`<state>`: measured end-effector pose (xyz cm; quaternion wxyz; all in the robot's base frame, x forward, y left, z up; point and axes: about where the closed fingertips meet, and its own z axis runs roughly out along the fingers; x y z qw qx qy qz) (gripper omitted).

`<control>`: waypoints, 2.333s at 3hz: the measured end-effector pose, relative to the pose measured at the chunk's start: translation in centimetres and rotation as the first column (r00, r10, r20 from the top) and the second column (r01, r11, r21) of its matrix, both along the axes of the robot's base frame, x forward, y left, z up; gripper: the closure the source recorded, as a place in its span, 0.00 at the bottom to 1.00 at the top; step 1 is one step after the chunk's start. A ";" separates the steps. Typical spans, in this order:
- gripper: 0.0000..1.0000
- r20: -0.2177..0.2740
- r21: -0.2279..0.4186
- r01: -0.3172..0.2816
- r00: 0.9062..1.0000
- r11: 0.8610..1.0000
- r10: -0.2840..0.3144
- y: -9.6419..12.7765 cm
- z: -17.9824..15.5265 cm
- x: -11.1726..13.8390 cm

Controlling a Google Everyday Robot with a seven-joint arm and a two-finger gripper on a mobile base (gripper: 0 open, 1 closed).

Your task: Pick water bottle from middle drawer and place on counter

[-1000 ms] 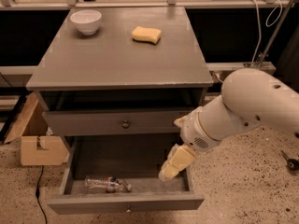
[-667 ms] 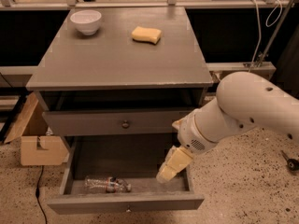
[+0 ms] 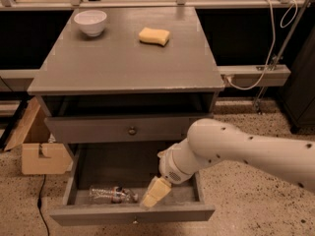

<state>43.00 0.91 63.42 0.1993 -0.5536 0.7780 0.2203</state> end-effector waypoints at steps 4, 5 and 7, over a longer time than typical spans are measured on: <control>0.00 0.014 0.227 0.001 1.000 0.974 -0.004 12.2 -9.9 5.4; 0.00 0.048 0.194 -0.018 0.999 0.981 0.009 12.7 -12.4 6.9; 0.00 0.120 0.129 -0.074 0.991 0.989 0.058 14.1 -18.6 10.8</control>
Offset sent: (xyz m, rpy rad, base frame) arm 0.0624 0.1301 -0.1084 0.2583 -0.0290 -0.0145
